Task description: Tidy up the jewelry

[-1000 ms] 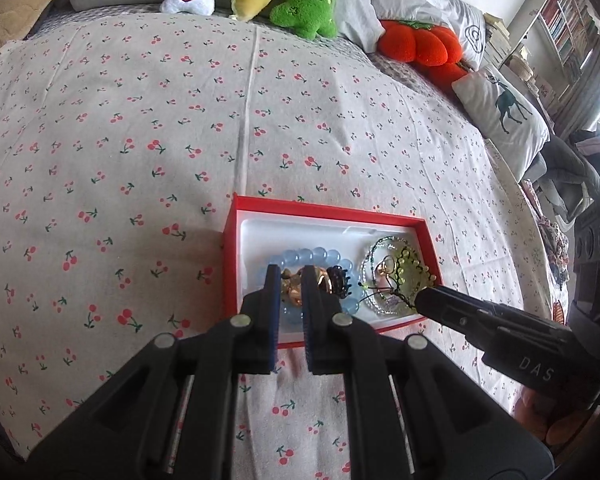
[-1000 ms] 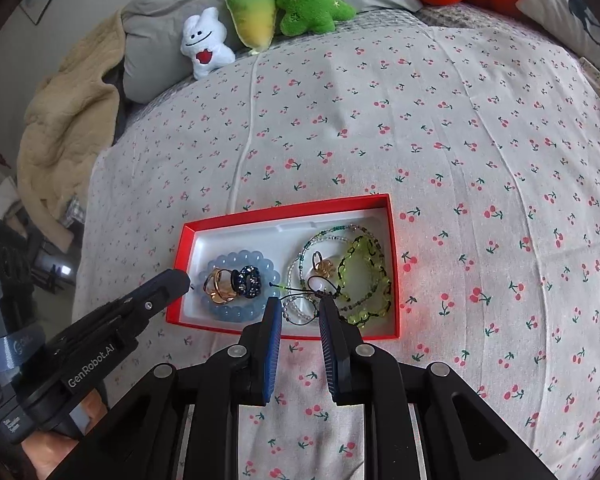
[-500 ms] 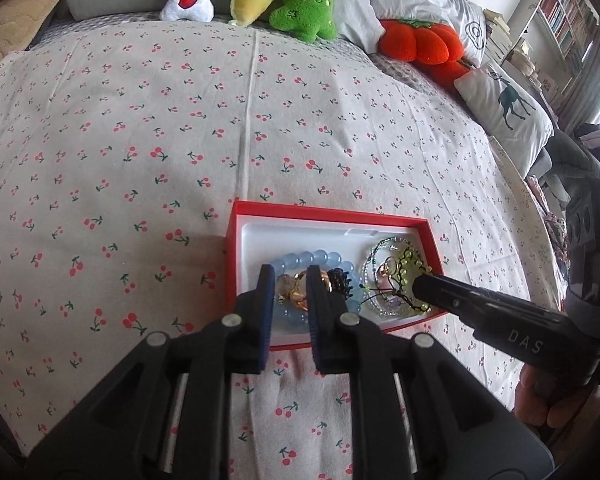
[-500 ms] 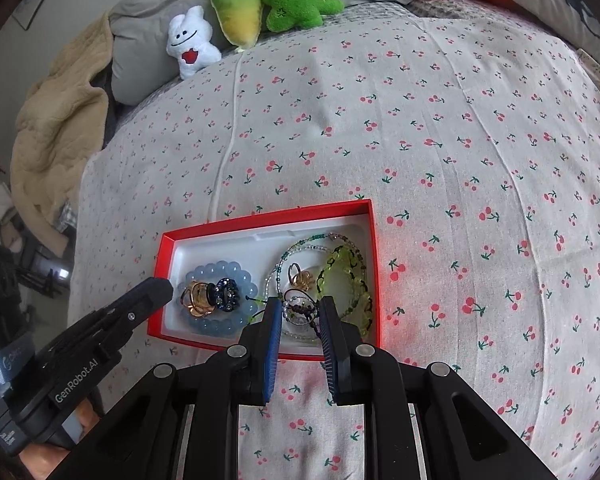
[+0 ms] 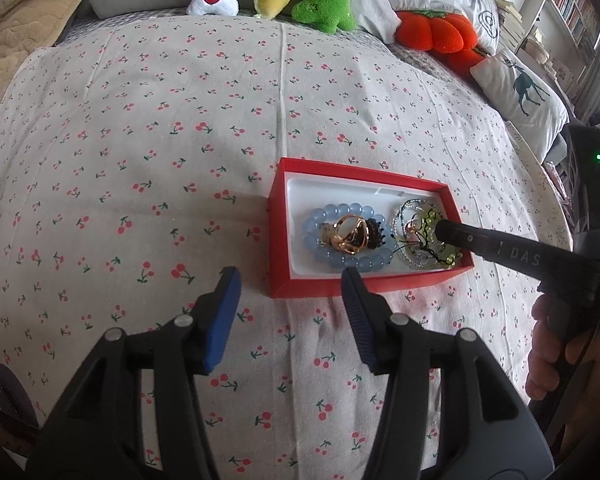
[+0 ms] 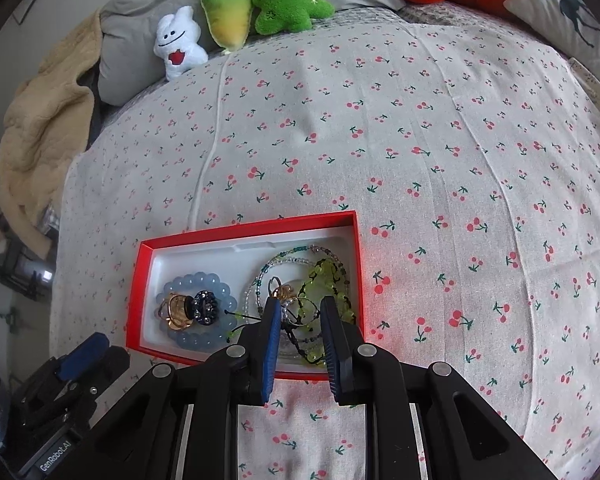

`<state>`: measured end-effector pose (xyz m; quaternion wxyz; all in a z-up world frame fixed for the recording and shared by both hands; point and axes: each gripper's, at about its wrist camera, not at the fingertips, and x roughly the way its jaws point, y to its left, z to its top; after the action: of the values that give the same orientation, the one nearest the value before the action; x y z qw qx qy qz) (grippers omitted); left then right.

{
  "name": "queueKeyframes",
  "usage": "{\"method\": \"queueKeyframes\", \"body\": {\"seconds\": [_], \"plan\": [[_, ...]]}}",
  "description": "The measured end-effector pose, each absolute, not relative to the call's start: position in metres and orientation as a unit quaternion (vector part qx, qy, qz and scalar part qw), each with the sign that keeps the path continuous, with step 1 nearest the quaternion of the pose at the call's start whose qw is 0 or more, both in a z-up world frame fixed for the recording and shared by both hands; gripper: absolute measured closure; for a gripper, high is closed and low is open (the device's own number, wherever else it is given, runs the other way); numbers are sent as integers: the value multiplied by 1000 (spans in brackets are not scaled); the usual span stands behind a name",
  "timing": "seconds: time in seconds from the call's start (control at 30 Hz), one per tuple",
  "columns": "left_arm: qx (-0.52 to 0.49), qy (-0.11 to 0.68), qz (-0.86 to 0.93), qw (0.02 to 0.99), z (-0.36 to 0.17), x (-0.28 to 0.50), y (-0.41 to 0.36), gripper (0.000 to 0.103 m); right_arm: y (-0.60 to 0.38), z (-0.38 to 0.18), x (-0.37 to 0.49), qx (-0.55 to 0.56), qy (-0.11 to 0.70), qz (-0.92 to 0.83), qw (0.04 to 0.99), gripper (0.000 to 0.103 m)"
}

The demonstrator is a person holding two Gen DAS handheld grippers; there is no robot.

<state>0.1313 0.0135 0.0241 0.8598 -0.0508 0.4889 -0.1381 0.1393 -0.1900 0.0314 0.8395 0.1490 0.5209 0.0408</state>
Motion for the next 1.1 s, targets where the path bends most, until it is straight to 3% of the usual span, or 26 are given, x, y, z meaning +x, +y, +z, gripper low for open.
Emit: {"method": "queueKeyframes", "body": {"seconds": [0.1, 0.13, 0.17, 0.2, 0.23, 0.43, 0.7, 1.1], "plan": [[-47, 489, -125, 862, 25, 128, 15, 25, -190, 36, 137, 146, 520, 45, 841, 76], [-46, 487, -122, 864, 25, 125, 15, 21, -190, 38, 135, 144, 518, 46, 842, 65], [-43, 487, -119, 864, 26, 123, 16, 20, -190, 41, 132, 142, 515, 46, 844, 38], [-41, 489, -116, 864, 25, 121, 15, 19, -191, 44, 128, 142, 508, 45, 848, 30], [-39, 491, -113, 863, 25, 119, 15, 17, -191, 49, 124, 140, 499, 46, 854, 27], [-37, 507, -92, 856, 17, 99, 15, 1, -195, 67, 99, 116, 490, 47, 862, 26], [5, 515, -68, 855, 11, 64, 10, 1, -201, 65, 51, 78, 495, 25, 865, 11], [28, 512, -60, 857, 5, 27, 16, 1, -197, 45, -1, 50, 511, 8, 858, 11]]}}
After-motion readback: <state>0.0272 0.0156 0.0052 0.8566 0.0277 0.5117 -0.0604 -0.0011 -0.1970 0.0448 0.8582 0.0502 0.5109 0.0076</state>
